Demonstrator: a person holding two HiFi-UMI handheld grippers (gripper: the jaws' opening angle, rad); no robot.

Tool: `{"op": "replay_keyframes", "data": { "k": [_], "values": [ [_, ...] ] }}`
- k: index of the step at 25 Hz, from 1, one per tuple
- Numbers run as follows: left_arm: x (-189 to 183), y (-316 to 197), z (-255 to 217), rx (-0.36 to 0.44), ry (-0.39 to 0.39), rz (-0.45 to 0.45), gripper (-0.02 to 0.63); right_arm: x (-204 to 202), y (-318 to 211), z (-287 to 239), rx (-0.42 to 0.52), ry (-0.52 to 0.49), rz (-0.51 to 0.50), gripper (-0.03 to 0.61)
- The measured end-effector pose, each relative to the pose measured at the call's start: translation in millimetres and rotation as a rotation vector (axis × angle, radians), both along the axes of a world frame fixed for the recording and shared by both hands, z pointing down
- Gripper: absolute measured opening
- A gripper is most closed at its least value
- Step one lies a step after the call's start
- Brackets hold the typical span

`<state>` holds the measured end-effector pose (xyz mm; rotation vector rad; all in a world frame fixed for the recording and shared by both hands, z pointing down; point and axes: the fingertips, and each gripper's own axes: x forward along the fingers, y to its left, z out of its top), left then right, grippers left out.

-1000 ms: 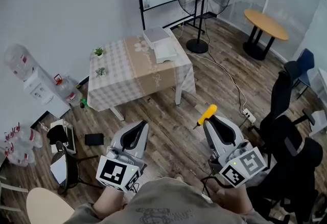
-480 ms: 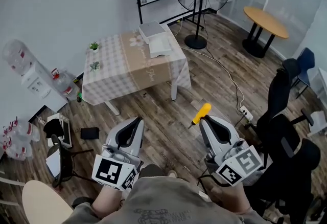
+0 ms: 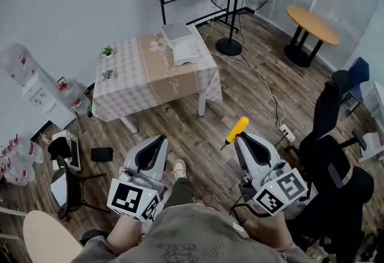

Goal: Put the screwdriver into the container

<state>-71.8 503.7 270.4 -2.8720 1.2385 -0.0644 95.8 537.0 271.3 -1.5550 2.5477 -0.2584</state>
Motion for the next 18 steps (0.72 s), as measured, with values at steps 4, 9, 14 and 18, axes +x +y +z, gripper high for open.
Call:
{"op": "replay_keyframes", "data": {
  "k": [4, 9, 14, 18],
  "values": [
    [2, -22, 6, -0.012, 0.003, 0.013, 0.0, 0, -22, 0, 0.004, 0.001, 0.007, 0.051],
    [0, -66, 10, -0.015, 0.002, 0.024, 0.0, -3, -61, -1, 0.018, 0.011, 0.011, 0.051],
    [-5, -126, 9, -0.015, 0.003, 0.028, 0.0, -4, -116, -3, 0.015, 0.009, 0.031, 0.051],
    [-12, -177, 7, -0.022, 0.0, 0.037, 0.0, -10, -165, -4, 0.001, 0.009, 0.045, 0.051]
  ]
}}
